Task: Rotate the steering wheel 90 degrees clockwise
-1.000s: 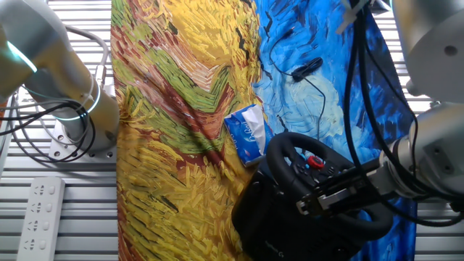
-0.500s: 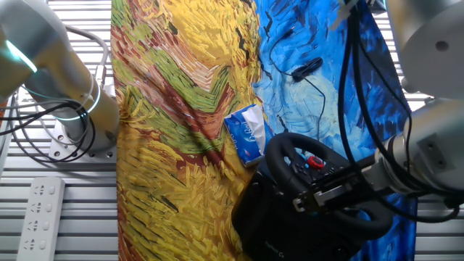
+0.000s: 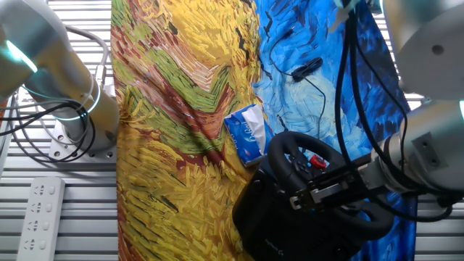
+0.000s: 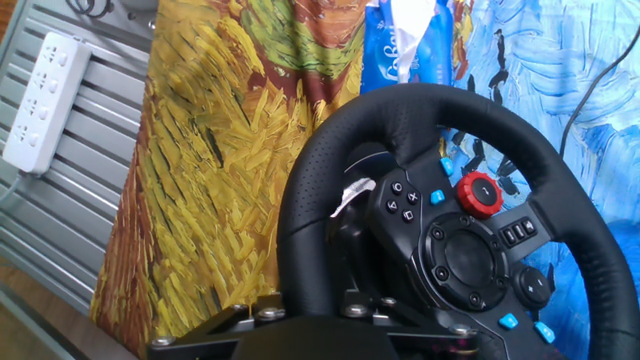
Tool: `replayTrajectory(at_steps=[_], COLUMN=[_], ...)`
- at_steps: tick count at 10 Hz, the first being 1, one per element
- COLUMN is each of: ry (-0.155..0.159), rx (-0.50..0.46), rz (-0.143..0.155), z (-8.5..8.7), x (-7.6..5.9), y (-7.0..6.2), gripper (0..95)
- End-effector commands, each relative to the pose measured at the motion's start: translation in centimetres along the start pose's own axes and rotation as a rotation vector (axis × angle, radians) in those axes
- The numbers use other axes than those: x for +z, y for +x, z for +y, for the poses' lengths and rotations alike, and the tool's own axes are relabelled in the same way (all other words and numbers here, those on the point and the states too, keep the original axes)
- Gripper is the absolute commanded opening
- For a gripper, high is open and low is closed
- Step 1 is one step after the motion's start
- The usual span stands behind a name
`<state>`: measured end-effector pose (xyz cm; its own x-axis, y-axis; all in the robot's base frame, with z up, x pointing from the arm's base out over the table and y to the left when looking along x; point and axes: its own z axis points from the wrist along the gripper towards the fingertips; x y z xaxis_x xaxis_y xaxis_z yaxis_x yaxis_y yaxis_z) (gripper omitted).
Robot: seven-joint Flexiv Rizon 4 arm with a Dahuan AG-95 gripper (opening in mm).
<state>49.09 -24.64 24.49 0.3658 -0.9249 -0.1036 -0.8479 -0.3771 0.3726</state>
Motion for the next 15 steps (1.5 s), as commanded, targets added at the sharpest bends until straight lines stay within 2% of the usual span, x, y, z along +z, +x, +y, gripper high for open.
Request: replayTrajectory(at_steps=[1,15], ry=[0.003,0.005], rx=[0.005,0.070], rz=[0.003,0.004], z=[-0.27,-0.46], x=[0.15,0.22], y=[-0.01,-0.83], gripper=[19.0,19.0])
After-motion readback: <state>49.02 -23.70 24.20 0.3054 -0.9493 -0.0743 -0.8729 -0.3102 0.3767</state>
